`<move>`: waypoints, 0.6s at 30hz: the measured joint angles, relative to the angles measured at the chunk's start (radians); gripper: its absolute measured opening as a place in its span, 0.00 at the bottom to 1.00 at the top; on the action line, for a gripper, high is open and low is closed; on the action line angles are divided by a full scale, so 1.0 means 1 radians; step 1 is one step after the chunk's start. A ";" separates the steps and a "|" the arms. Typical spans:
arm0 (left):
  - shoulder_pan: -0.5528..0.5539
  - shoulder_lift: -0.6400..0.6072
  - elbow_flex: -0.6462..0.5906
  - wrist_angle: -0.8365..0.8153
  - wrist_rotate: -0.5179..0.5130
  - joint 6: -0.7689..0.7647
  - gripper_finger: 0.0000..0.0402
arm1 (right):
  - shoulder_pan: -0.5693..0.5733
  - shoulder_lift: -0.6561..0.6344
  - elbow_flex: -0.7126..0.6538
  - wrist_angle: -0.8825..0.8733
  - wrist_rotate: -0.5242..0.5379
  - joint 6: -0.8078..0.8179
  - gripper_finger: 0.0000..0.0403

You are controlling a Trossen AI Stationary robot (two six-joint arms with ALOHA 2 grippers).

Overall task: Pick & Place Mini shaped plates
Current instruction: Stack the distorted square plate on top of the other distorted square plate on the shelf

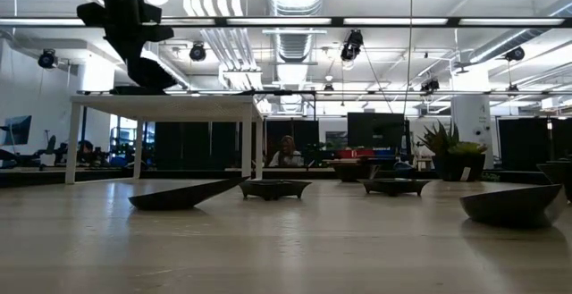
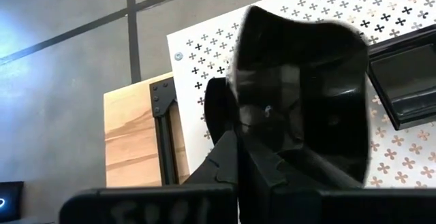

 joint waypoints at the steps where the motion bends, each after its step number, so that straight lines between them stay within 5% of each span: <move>1: 0.000 0.000 0.000 0.001 0.000 0.000 0.04 | 0.000 0.000 0.000 0.000 0.000 0.000 0.02; 10: 0.000 0.001 0.000 0.007 -0.051 0.009 0.17 | 0.000 0.000 0.000 0.000 0.000 0.000 0.02; 18: -0.003 0.000 0.000 0.007 -0.066 0.063 0.16 | 0.000 0.000 0.000 -0.001 0.006 0.000 0.02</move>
